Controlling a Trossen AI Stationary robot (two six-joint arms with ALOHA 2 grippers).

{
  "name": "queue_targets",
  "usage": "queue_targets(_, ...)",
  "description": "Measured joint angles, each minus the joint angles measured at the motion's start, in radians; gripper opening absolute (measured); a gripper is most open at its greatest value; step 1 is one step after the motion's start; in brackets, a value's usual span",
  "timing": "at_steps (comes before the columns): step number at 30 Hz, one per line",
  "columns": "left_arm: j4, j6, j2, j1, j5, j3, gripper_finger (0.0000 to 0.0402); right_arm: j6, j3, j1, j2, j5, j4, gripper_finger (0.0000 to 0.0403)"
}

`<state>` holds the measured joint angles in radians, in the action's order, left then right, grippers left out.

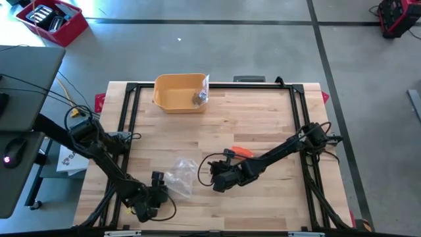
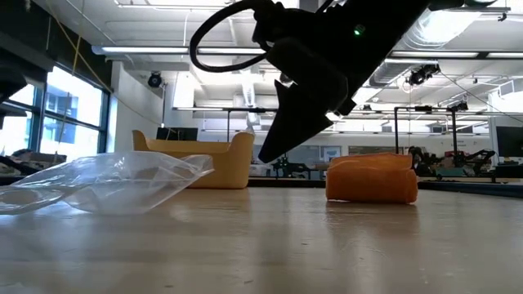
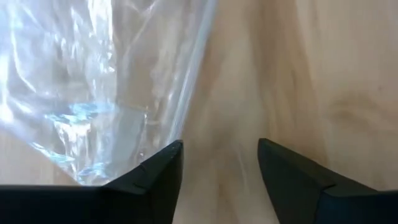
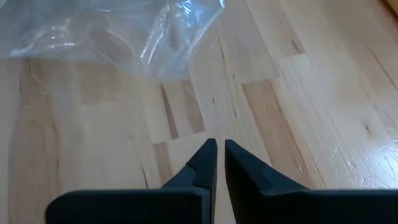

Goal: Roll bandage
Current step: Open the transparent zip bag

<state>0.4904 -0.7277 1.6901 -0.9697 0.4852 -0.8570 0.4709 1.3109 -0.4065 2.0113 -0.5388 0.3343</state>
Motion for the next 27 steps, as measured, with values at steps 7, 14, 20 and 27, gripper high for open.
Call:
queue_targets(7,-0.056,0.121,0.003,-0.026,0.153,0.000,0.0179,0.000,0.000,0.000,0.000,0.000,-0.010,0.0021)
queue_targets(14,-0.048,0.188,0.067,-0.009,0.255,0.010,0.0183,0.000,0.000,0.000,0.000,0.000,-0.011,0.0021)
queue_targets(20,-0.070,0.088,0.122,0.010,0.257,0.006,0.0151,-0.001,0.000,-0.010,0.000,0.000,-0.011,0.0021)
queue_targets(27,-0.068,-0.043,0.129,0.015,0.249,-0.019,0.0043,0.004,0.000,-0.015,-0.001,0.000,-0.011,0.0021)
